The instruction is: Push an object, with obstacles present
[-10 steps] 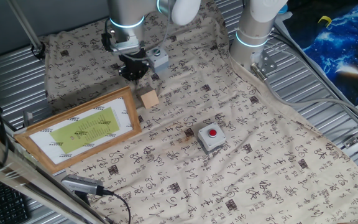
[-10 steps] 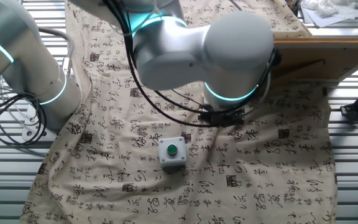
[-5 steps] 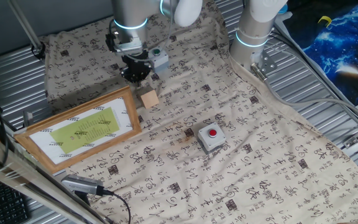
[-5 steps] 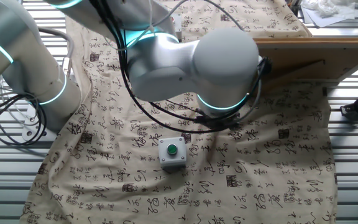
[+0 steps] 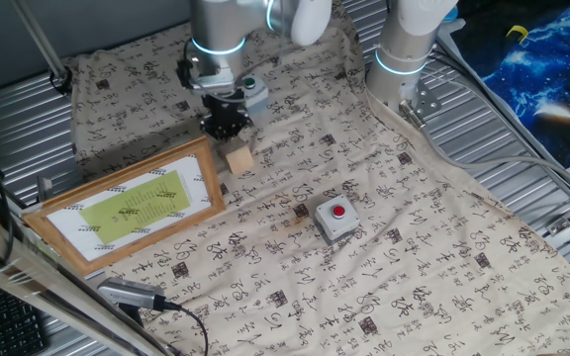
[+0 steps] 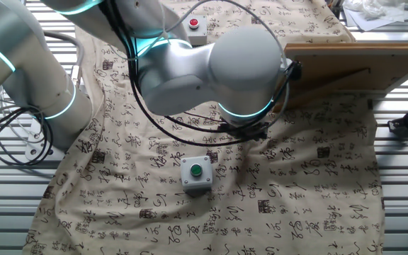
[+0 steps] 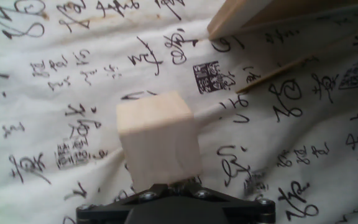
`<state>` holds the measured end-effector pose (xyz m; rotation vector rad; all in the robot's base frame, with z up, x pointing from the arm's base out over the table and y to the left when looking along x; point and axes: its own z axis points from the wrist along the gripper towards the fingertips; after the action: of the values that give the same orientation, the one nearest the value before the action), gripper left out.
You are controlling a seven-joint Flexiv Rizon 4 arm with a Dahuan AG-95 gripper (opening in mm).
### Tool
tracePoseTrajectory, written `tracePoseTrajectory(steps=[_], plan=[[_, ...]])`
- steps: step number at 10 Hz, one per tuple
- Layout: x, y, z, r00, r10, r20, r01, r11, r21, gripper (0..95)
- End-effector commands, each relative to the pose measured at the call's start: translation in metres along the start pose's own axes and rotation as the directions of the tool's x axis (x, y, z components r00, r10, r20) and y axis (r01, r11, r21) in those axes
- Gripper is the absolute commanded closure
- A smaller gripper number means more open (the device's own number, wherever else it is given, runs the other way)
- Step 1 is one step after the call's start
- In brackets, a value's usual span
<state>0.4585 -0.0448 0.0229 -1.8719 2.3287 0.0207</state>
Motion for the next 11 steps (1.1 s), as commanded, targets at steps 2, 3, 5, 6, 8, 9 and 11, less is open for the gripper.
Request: tracePoseTrajectory(steps=[2, 3, 5, 6, 8, 9, 11], plan=[[-0.004, 0.003, 0.002, 1.0, 0.007, -0.009, -0.007, 1.0, 0.008, 95.0], [-0.006, 0.004, 0.003, 1.0, 0.01, -0.011, -0.01, 1.0, 0.009, 95.0], [-0.012, 0.008, 0.004, 0.999, 0.027, -0.016, -0.027, 1.0, 0.01, 95.0], [-0.014, 0.01, 0.005, 0.999, 0.033, -0.016, -0.033, 0.999, 0.011, 95.0], [-0.018, 0.012, 0.006, 0.999, 0.043, -0.015, -0.043, 0.999, 0.013, 95.0], [-0.019, 0.014, 0.007, 0.999, 0.047, -0.014, -0.047, 0.999, 0.014, 95.0], [-0.024, 0.017, 0.008, 0.998, 0.06, -0.012, -0.06, 0.998, 0.019, 95.0]])
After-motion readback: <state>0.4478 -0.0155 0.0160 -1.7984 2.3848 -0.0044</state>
